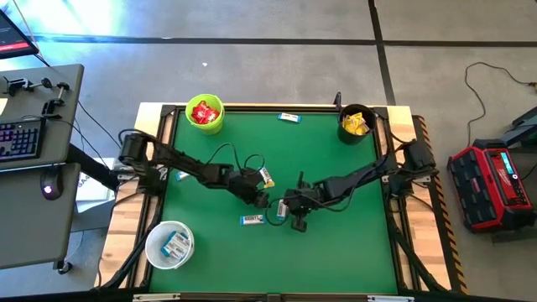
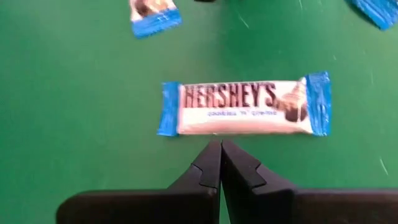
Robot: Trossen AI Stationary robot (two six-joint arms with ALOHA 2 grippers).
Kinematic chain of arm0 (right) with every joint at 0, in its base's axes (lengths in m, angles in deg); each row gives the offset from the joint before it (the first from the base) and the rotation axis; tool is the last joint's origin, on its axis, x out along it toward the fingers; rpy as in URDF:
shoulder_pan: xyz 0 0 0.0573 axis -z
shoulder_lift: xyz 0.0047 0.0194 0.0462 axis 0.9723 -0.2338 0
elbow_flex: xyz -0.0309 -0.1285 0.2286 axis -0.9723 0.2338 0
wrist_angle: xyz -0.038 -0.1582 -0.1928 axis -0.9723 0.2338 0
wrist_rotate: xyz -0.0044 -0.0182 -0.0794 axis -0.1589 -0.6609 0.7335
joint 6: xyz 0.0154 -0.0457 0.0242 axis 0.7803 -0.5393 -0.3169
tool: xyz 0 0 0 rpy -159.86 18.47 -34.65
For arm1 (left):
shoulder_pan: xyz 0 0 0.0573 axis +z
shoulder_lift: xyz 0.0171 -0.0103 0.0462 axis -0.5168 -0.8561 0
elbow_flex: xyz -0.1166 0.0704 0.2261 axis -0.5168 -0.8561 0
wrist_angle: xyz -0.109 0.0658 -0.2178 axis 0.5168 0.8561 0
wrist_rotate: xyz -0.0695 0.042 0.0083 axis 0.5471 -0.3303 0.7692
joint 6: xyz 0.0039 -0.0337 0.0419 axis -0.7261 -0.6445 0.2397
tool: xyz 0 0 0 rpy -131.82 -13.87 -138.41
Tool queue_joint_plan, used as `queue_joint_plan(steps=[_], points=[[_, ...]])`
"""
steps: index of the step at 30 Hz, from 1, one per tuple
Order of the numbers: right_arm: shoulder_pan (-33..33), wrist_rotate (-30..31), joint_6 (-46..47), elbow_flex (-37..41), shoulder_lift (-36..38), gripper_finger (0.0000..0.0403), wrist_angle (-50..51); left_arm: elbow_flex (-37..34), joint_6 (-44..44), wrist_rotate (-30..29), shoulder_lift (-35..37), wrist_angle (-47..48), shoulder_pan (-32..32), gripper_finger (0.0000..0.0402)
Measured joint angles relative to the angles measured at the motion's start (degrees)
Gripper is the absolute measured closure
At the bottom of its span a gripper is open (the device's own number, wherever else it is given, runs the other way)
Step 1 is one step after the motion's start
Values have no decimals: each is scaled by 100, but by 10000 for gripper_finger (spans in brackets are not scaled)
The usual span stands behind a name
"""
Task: Sort candy by brand, put in halloween buckets
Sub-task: Put the white chocolate into the white bucket
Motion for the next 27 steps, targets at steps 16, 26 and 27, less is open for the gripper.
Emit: queue_joint_plan(steps=[16,26,27], points=[[262,-38,-12,-4,-306,403,-536,6,-362,-92,-364,-594,84,188],[470,-120,90,-8,-621,403,-1264,6,-368,-156,-366,-569,116,188],[470,-112,93,-7,-628,403,-1322,6,-367,-156,-366,-565,116,188]])
